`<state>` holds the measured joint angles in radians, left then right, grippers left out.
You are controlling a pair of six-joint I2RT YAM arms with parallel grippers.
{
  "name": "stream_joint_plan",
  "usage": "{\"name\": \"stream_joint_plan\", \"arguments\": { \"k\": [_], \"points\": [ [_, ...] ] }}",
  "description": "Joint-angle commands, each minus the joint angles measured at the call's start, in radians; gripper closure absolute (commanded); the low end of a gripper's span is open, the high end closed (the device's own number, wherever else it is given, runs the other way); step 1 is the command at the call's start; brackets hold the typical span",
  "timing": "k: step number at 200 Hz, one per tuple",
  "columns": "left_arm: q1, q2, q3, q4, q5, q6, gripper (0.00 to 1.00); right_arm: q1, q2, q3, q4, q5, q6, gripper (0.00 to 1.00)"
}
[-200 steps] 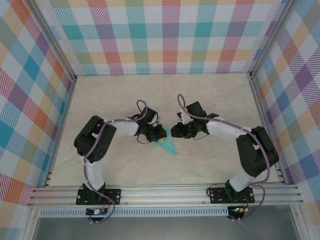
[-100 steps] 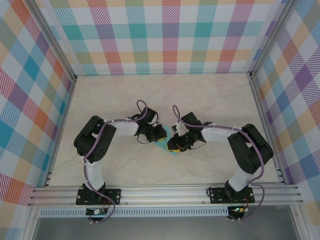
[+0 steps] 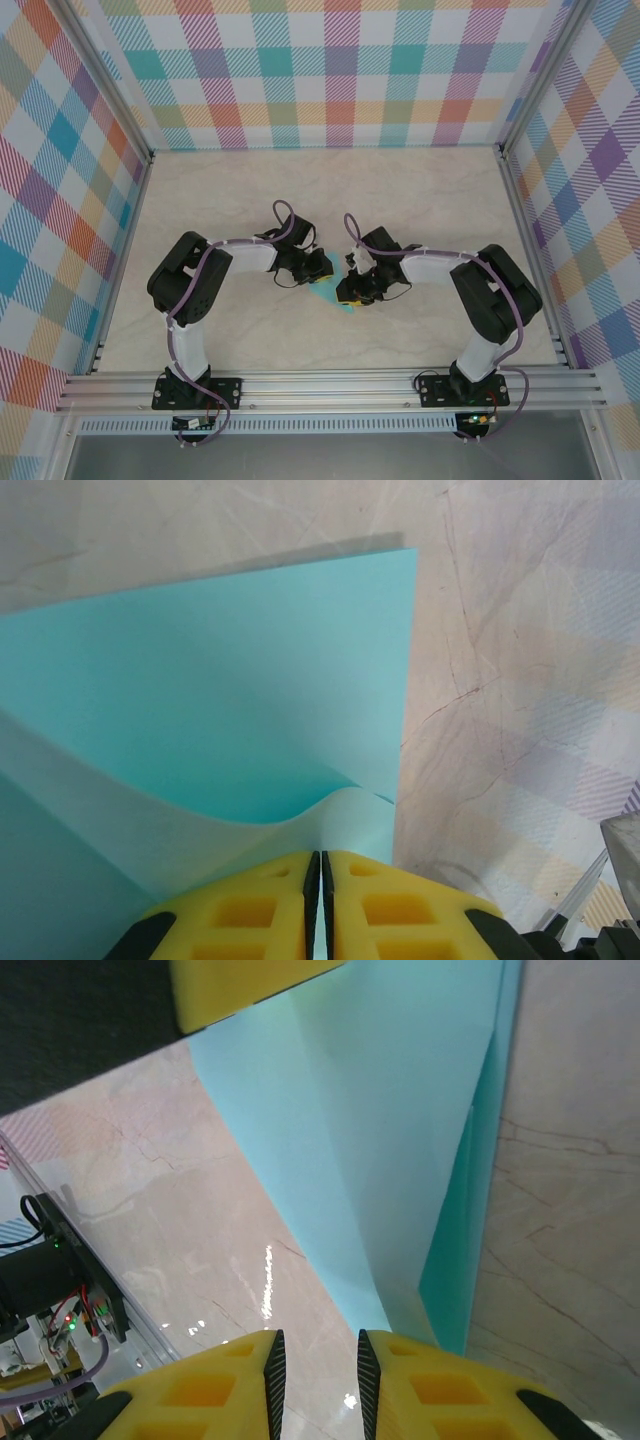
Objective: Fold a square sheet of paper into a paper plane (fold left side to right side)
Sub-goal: Fourth fold the wing at the center of the table.
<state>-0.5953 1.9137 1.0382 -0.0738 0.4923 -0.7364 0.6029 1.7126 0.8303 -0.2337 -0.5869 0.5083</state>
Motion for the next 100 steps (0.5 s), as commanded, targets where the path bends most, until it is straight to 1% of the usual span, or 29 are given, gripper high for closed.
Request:
{"name": "stream_joint_plan", "arguments": {
  "k": [1,75,100],
  "points": [
    [-0.009,0.003,-0.035,-0.103,-0.055,0.01,0.87,0.008,0.019,-0.013,-0.031,0.007,-0.023,0.72],
    [-0.009,0.003,-0.034,-0.106,-0.057,0.012,0.87,0.021,0.029,-0.015,-0.029,0.004,-0.022,0.73],
    [-0.009,0.002,-0.035,-0.107,-0.057,0.012,0.87,0.023,0.03,-0.017,-0.037,0.023,-0.022,0.73]
  ]
}}
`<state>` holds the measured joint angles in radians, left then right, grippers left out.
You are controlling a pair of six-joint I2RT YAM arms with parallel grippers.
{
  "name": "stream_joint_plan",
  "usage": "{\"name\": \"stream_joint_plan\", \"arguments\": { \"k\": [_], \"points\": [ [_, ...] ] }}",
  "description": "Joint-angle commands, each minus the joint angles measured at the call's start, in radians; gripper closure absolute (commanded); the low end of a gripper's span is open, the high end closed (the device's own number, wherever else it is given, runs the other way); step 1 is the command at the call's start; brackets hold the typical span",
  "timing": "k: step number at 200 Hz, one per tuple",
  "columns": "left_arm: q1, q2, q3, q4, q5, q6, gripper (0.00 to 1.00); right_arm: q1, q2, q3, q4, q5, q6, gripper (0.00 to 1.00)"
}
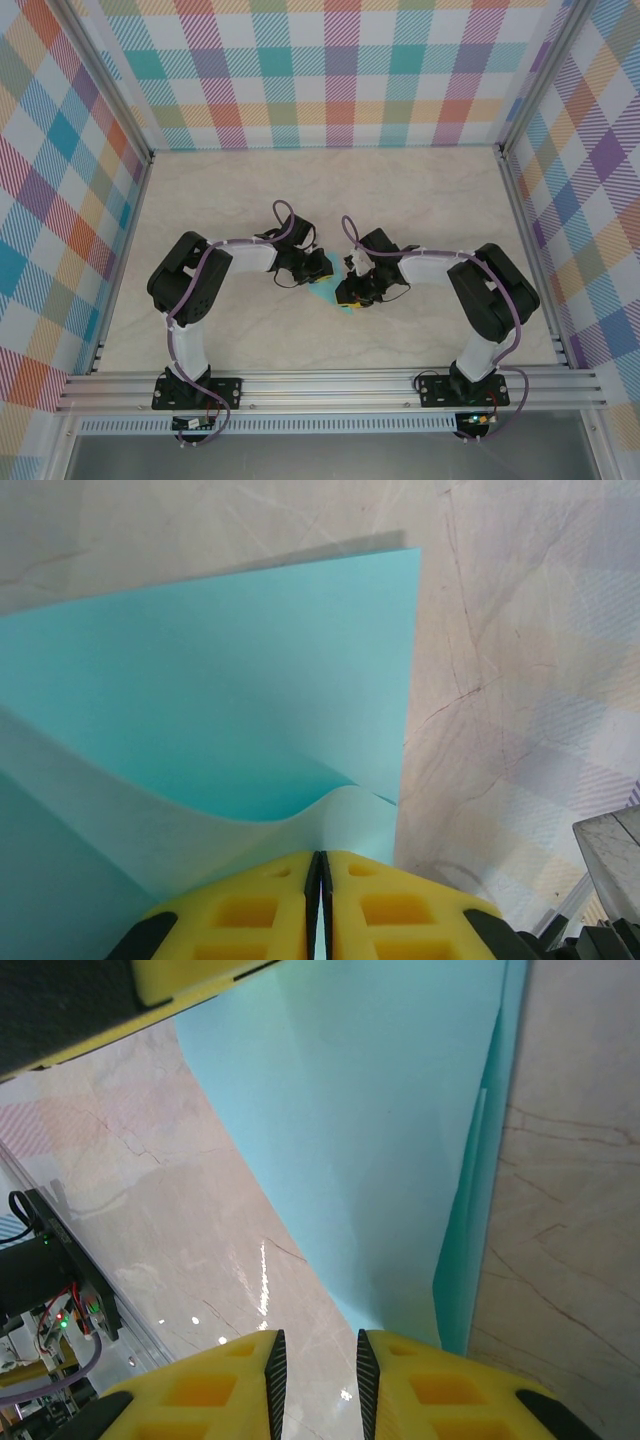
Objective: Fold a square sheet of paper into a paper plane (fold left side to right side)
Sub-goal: Fourth fold the wing at the center of the table.
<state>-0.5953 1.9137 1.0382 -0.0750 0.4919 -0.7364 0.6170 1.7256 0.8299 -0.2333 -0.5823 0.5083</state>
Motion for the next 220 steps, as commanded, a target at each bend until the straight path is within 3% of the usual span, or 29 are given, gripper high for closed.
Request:
{"name": "stream_joint_plan", "arguments": {
  "k": [1,220],
  "points": [
    [-0.009,0.002,-0.035,-0.106,-0.057,0.013,0.87,0.009,0.017,-0.017,-0.038,0.02,-0.022,0.73],
    [-0.009,0.005,-0.027,-0.122,-0.07,0.023,0.87,0.023,-0.003,-0.071,-0.167,0.086,-0.062,0.76]
  ]
}}
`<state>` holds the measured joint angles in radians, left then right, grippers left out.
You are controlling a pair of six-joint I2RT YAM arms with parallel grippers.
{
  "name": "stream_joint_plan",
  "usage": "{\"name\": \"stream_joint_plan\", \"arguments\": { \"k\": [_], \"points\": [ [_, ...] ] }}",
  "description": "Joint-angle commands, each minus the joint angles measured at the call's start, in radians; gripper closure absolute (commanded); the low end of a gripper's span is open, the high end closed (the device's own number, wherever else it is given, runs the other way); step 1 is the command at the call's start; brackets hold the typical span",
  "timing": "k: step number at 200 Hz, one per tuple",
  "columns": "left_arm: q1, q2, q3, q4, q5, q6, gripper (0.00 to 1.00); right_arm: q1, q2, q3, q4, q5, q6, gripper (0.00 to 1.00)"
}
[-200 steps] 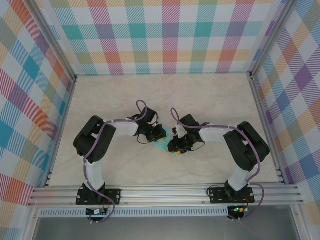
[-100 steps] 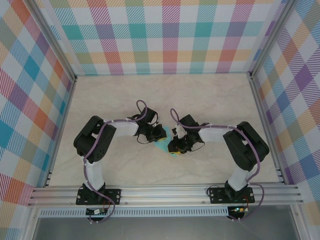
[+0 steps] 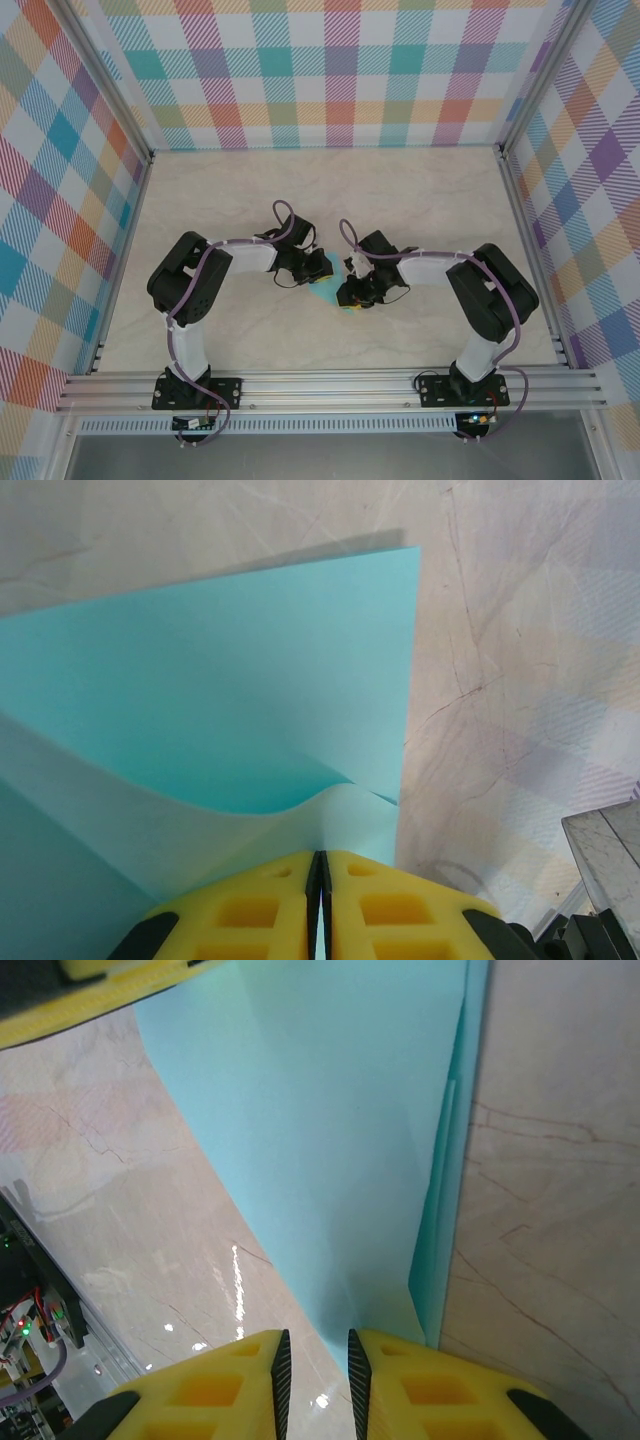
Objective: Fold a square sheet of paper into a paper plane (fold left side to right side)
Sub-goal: Fourth fold the wing at the center of the table.
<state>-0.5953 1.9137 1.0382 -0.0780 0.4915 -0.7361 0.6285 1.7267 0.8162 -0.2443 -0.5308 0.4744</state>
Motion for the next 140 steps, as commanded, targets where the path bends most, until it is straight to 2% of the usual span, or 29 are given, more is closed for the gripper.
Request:
{"name": "stream_joint_plan", "arguments": {
  "k": [1,122,140],
  "points": [
    [-0.009,0.006,-0.026,-0.119,-0.069,0.023,0.87,0.011,-0.006,-0.058,-0.157,0.036,-0.027,0.76],
    [-0.007,0.014,-0.023,-0.125,-0.073,0.026,0.88,0.023,-0.105,-0.144,-0.242,0.052,-0.03,0.76],
    [-0.007,0.011,-0.022,-0.123,-0.068,0.026,0.88,0.022,-0.177,-0.131,-0.241,0.043,-0.014,0.76]
  ]
}}
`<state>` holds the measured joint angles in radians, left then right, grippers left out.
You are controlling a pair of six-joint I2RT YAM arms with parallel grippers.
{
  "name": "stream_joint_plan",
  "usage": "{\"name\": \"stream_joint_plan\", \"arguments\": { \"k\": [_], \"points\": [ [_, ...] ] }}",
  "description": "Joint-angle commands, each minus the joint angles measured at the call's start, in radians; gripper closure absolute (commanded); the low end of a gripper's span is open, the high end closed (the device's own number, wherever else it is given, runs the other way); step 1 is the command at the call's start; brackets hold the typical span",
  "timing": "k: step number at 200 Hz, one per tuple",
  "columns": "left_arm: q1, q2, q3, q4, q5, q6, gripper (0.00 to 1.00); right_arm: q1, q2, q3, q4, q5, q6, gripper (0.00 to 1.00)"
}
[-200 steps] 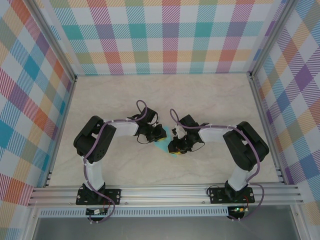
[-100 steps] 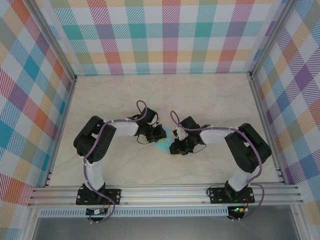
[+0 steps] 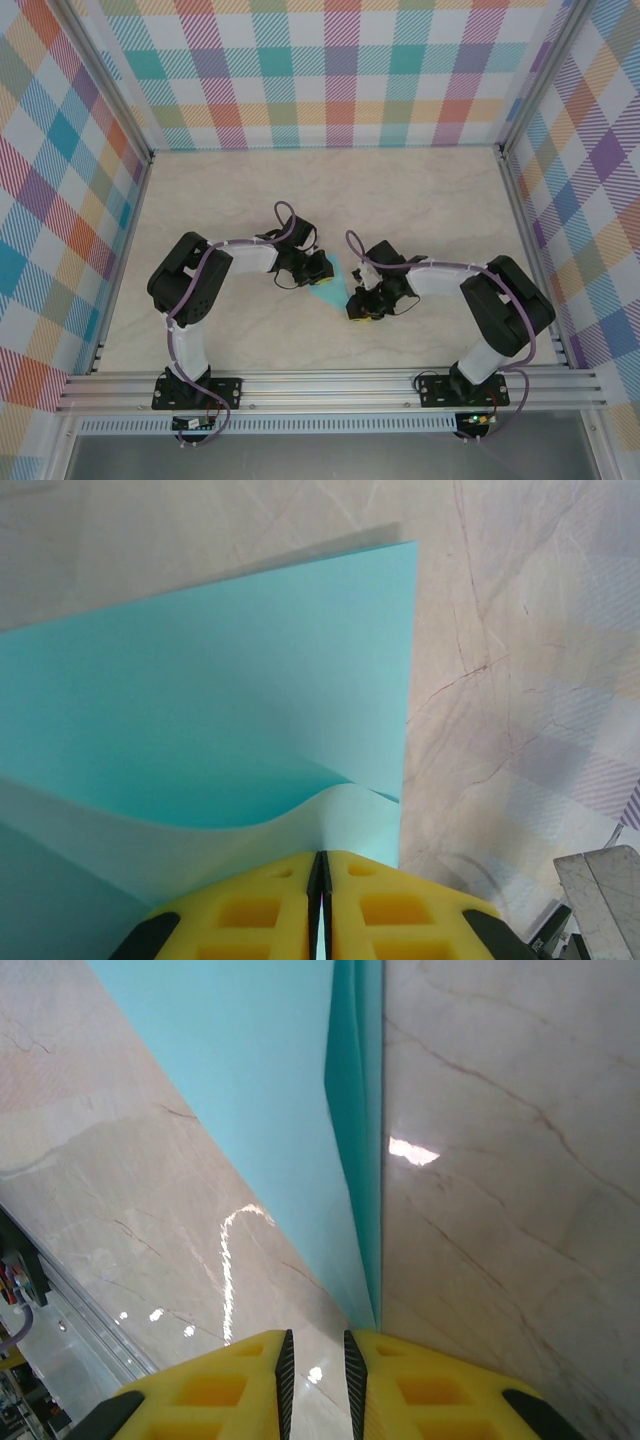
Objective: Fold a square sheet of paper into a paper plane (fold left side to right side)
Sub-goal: Fourth fold the wing at the center of the table.
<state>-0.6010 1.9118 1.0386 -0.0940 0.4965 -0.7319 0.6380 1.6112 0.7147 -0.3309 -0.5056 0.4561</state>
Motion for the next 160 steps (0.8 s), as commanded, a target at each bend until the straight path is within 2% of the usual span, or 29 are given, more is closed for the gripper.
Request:
{"name": "stream_joint_plan", "arguments": {
  "k": [1,23,39,69,85,160],
  "points": [
    [-0.002,0.013,-0.023,-0.108,-0.073,0.022,0.88,0.012,-0.066,-0.028,-0.156,0.018,0.006,0.76],
    [-0.001,0.006,-0.023,-0.107,-0.072,0.021,0.88,0.011,-0.172,0.021,-0.179,0.02,0.013,0.72],
    [-0.002,0.001,-0.022,-0.107,-0.072,0.02,0.88,0.012,-0.183,0.046,-0.15,0.009,0.018,0.72],
    [-0.002,-0.003,-0.025,-0.106,-0.073,0.02,0.88,0.012,-0.061,0.097,-0.072,-0.019,0.063,0.83],
    [-0.002,-0.003,-0.027,-0.103,-0.073,0.018,0.88,0.013,-0.013,0.116,-0.037,0.013,0.089,0.87],
    [0.006,-0.01,-0.012,-0.117,-0.091,0.048,0.88,0.012,0.119,0.109,-0.122,0.155,0.139,0.92]
  ]
}}
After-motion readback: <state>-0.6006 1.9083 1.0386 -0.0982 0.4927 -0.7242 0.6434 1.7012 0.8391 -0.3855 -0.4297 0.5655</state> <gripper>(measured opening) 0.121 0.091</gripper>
